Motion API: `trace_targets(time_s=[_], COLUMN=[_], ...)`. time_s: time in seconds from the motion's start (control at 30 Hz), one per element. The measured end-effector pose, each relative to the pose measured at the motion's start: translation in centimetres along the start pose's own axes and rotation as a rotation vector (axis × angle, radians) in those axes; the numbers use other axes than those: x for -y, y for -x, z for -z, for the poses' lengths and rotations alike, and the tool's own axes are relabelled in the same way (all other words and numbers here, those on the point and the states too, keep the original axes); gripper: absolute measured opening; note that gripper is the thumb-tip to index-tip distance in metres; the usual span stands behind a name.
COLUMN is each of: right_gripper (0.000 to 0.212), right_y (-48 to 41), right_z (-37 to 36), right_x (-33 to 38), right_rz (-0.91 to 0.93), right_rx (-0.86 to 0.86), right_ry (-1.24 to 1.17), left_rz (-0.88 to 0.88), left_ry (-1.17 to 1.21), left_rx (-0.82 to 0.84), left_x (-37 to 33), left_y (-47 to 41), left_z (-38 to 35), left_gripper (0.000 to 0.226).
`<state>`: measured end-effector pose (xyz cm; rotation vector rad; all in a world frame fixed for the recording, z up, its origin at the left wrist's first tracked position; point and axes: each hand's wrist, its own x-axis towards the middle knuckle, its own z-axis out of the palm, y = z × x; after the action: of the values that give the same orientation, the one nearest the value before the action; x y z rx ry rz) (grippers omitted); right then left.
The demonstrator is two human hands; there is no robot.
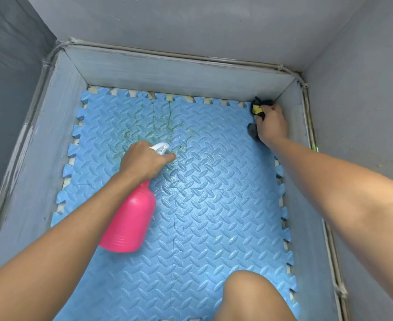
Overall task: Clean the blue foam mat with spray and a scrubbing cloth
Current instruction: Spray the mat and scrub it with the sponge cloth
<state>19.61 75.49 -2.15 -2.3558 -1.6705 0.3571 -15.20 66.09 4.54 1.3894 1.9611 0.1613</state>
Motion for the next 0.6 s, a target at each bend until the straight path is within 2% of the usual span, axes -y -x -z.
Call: trace_targets(time_s=[0.2, 0.47, 0.6], right_gripper=[0.040, 0.042, 0.043], right_y=[0.8, 2.8, 3.8], right_z=[-0.8, -3.2, -4.2], right_x=[1.4, 6.9, 9.2], right_rz=[0.001, 0.128, 0.171], right_rx=[-0.012, 0.018, 0.047], right_ry=[-0.009, -0.051, -0.092], left_rz=[-0.114, -0.121, -0.069], left_ry=[0.098, 0.058, 0.030], left_rx=[0.014, -0.072, -0.110], left_x=[1.8, 6.4, 9.2], left_y=[0.8, 1.4, 2.2], left_z=[1.8, 4.5, 5.5], left_gripper=[0.056, 0.060, 0.061])
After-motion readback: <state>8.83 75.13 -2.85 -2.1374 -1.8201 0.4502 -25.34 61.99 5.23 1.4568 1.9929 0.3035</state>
